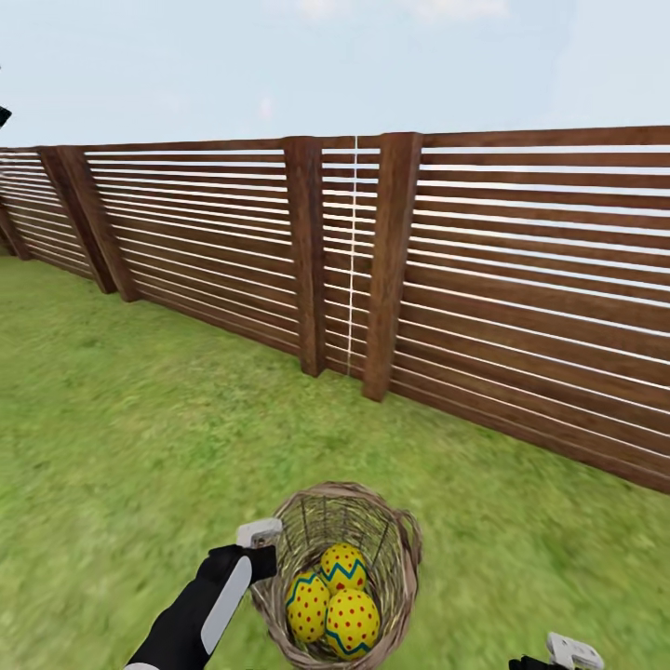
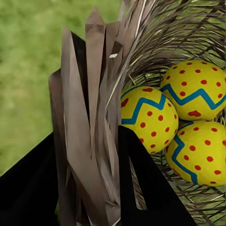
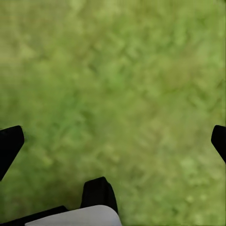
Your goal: Take the three Easter eggs out of the wicker basket on the lawn in the garden, then place them on the lawn next to a single tree (choose any tree) so that all three eggs are next to the same tree and none are left in the basket.
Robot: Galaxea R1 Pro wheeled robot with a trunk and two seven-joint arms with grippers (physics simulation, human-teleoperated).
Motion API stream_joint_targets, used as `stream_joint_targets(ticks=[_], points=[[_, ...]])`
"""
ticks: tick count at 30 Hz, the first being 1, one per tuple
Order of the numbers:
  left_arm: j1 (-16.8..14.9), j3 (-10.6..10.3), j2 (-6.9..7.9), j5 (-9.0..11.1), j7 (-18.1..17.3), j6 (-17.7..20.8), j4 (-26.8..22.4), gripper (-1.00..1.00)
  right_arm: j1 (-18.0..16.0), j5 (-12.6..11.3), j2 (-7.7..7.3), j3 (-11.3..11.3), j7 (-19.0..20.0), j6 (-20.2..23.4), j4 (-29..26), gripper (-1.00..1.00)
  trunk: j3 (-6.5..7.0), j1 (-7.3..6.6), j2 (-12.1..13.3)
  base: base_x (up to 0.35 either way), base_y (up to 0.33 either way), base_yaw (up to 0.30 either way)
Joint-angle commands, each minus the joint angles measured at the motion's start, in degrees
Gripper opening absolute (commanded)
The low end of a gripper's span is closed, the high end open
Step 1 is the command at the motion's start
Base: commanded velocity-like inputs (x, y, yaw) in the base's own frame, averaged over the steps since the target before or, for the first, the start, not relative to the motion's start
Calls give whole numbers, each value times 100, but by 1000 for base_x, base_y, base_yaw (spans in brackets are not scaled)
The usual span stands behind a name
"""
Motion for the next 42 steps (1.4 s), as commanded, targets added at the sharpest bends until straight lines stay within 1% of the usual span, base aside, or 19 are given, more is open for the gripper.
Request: stream_joint_targets(ticks=[1,42], points=[[-6,-15,-2,90,53,-3,4,-100,-1,57,2,-49,39,31,-14,100,-5,0,-3,0,0,295],[-6,-12,4,90,53,-2,12,-100,-1,34,11,-42,31,40,-14,100,-5,0,-3,0,0,295]])
